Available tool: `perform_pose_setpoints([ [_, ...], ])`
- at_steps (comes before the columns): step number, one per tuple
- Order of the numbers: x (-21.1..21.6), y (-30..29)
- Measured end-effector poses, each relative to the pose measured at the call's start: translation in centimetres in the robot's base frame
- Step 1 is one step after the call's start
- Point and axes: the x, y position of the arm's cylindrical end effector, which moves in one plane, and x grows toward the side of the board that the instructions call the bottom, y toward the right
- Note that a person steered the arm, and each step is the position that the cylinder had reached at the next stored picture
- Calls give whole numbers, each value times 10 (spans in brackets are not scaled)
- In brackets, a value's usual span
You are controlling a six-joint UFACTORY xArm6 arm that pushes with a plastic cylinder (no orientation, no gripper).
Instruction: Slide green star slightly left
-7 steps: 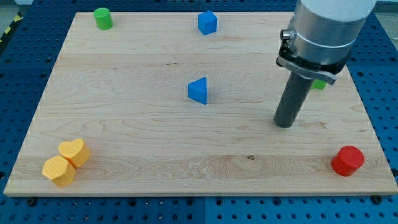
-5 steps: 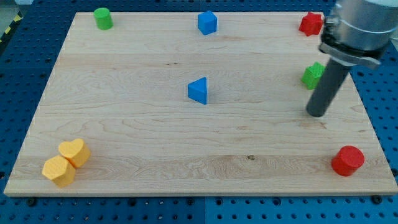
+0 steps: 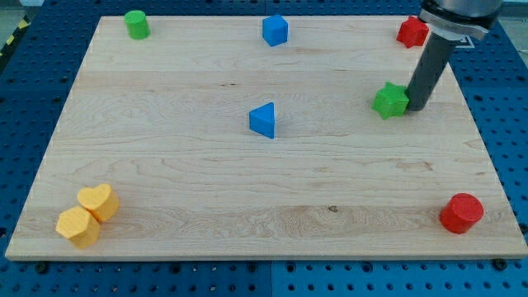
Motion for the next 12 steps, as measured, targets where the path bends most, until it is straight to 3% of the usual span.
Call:
perform_pose_setpoints([
  [1,27,5],
  [2,24,-12],
  [3,-8,-43],
  [5,-28,0],
  [6,-28,-59],
  [8,-29,-122],
  [9,-29,-79],
  [10,-40,-75],
  [12,-51,-165],
])
